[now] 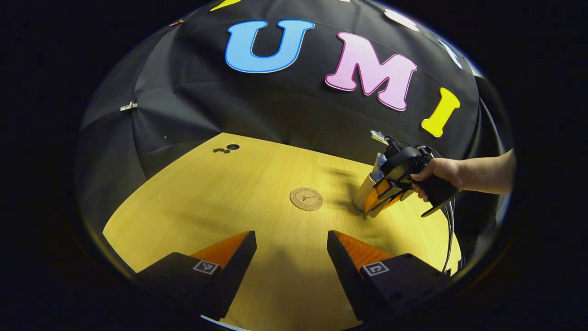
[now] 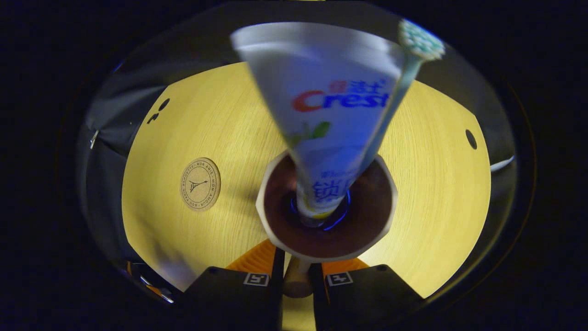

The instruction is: Put the toothbrush and toothpaste on the desktop into the cup, then pick up the cup and place it on the coaster on the desktop.

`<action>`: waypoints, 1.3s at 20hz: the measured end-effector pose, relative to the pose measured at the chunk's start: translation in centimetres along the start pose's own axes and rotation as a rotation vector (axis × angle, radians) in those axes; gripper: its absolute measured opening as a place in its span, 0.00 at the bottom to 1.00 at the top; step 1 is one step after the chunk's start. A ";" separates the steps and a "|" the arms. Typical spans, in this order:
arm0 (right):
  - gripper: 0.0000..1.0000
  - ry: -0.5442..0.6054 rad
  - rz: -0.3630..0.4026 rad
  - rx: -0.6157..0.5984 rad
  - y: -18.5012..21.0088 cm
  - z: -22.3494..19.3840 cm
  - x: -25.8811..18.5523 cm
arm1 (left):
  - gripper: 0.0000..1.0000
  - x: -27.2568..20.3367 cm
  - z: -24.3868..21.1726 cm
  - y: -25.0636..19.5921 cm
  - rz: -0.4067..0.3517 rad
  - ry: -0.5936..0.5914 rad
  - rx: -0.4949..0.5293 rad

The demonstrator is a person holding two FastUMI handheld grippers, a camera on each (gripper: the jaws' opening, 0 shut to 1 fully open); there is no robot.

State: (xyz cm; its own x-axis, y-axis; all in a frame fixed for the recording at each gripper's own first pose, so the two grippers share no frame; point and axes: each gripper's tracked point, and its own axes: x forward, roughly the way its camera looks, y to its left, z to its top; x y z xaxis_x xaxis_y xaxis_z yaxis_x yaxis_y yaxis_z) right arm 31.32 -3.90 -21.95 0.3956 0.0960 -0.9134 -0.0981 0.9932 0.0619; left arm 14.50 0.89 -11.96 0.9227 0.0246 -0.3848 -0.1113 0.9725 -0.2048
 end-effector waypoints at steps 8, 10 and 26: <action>0.28 -0.081 -0.015 -0.087 0.2 0.5 -0.8 | 0.98 -0.9 -1.2 1.1 0.026 0.022 -0.010; 0.28 -0.101 -0.018 -0.113 0.8 0.9 -1.4 | 0.98 -1.1 -1.5 1.4 0.034 0.026 -0.015; 0.28 -0.177 0.064 -0.245 12.0 4.0 -1.8 | 0.98 -4.6 -4.0 4.7 0.112 0.062 -0.071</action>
State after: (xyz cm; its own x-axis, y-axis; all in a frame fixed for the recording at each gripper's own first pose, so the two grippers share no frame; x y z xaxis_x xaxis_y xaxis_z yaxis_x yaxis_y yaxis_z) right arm 33.07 8.13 -17.97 0.5323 0.1886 -0.8253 -0.3363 0.9418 -0.0017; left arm 8.30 4.39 -14.76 0.8786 0.1157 -0.4633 -0.2402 0.9456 -0.2194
